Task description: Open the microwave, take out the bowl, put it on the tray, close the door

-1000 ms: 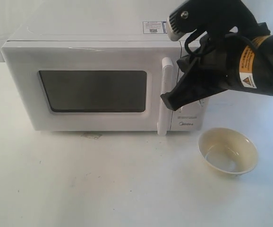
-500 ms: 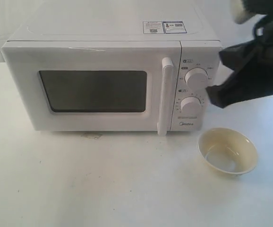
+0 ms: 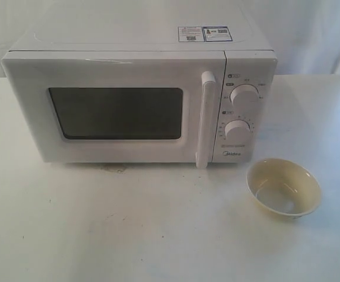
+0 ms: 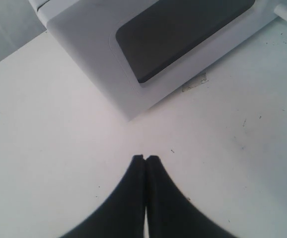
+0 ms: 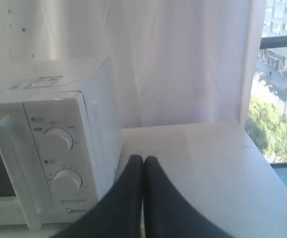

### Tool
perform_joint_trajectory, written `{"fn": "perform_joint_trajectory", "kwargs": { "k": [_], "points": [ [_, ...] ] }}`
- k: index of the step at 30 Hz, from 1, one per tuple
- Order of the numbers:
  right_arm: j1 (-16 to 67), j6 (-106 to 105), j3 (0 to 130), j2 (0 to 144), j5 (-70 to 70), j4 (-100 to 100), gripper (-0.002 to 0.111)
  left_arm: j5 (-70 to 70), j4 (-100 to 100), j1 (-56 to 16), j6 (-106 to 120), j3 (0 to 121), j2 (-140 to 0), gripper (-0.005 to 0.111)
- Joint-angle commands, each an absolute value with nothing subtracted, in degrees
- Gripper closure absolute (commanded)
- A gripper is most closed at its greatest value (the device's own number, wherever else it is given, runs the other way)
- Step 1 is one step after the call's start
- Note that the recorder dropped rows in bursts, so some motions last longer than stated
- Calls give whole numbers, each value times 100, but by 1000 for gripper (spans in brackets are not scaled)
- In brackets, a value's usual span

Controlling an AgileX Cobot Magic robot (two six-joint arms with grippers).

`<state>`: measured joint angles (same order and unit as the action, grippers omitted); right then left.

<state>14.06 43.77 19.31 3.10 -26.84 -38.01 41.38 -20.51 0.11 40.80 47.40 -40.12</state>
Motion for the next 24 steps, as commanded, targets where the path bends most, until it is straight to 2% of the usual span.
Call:
{"fn": "perform_joint_trajectory", "kwargs": {
  "k": [1,12,15,19,24],
  "points": [
    [1347,4411,1623,0,-2727,-3774,108,4199,-2084,-18,4042,4770,-3930,107],
    [1359,4239,836,344,-1744,-3409,108,4151,-2097,-18,4042,4770,-3930,107],
    [1359,2876,628,344,-1769,-2426,108,4151,-2097,-18,4042,4770,-3930,107],
    [1359,-46,354,344,-1745,-596,108,4151,-2097,-18,4042,4770,-3930,107],
    [1359,-316,62,344,-1745,-74,108,4151,-2097,-18,4042,4770,-3930,107]
  ]
}}
